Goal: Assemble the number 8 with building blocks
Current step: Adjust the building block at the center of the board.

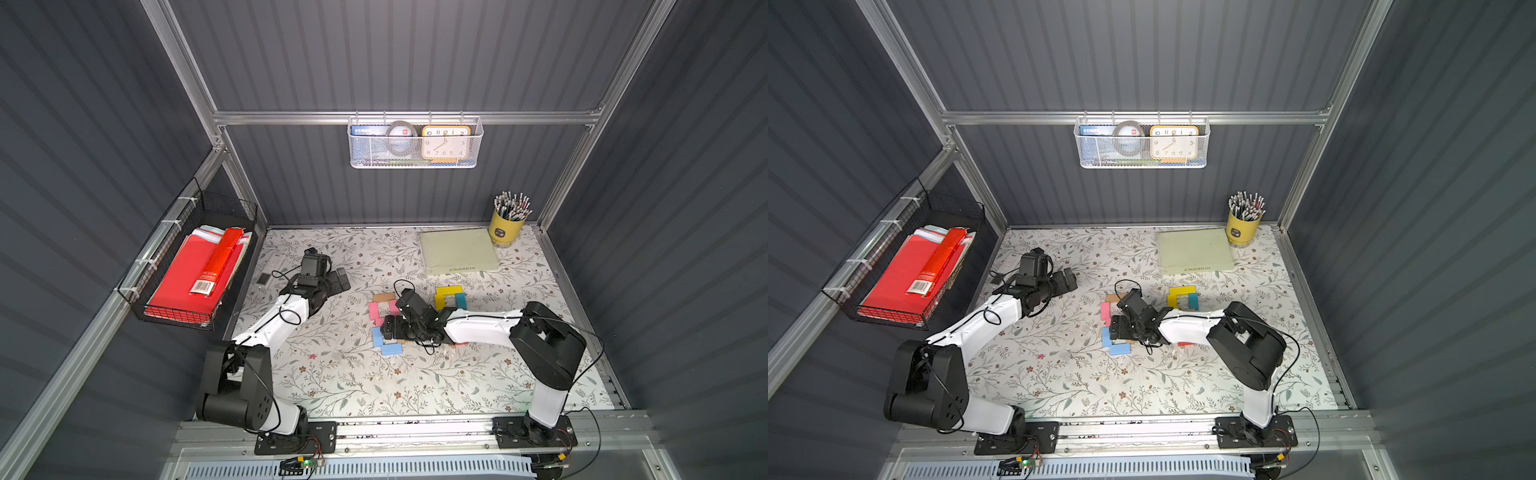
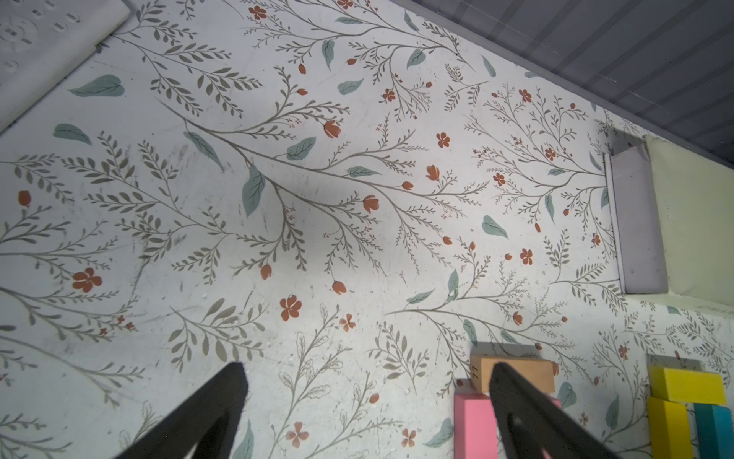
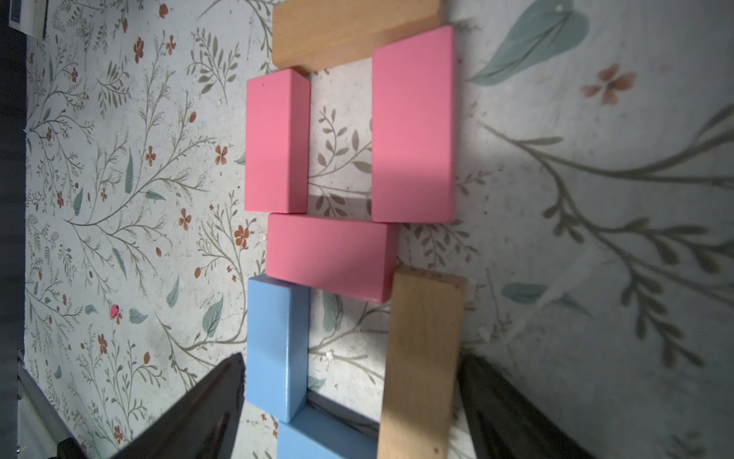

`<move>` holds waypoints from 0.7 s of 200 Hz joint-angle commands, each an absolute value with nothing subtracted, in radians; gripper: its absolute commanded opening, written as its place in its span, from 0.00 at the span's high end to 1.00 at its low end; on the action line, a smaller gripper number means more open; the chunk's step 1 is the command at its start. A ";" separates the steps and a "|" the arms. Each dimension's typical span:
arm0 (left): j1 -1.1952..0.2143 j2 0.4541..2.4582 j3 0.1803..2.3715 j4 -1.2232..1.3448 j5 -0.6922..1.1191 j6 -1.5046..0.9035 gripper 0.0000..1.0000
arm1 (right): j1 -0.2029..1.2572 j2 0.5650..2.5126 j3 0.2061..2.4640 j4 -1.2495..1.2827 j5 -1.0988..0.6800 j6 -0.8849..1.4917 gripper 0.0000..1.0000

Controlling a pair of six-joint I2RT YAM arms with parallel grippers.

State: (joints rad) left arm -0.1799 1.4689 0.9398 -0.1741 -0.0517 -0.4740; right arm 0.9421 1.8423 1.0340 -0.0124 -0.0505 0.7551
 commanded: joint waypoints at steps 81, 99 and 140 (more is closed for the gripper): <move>-0.174 1.478 0.926 -0.183 -0.049 -0.456 0.01 | 0.939 1.870 1.050 -0.061 -0.014 0.735 0.11; -0.173 1.479 0.927 -0.183 -0.049 -0.456 0.01 | 0.937 1.857 1.055 -0.092 0.023 0.730 0.11; -0.173 1.479 0.926 -0.183 -0.048 -0.456 0.01 | 0.938 1.832 1.068 -0.149 0.093 0.713 0.12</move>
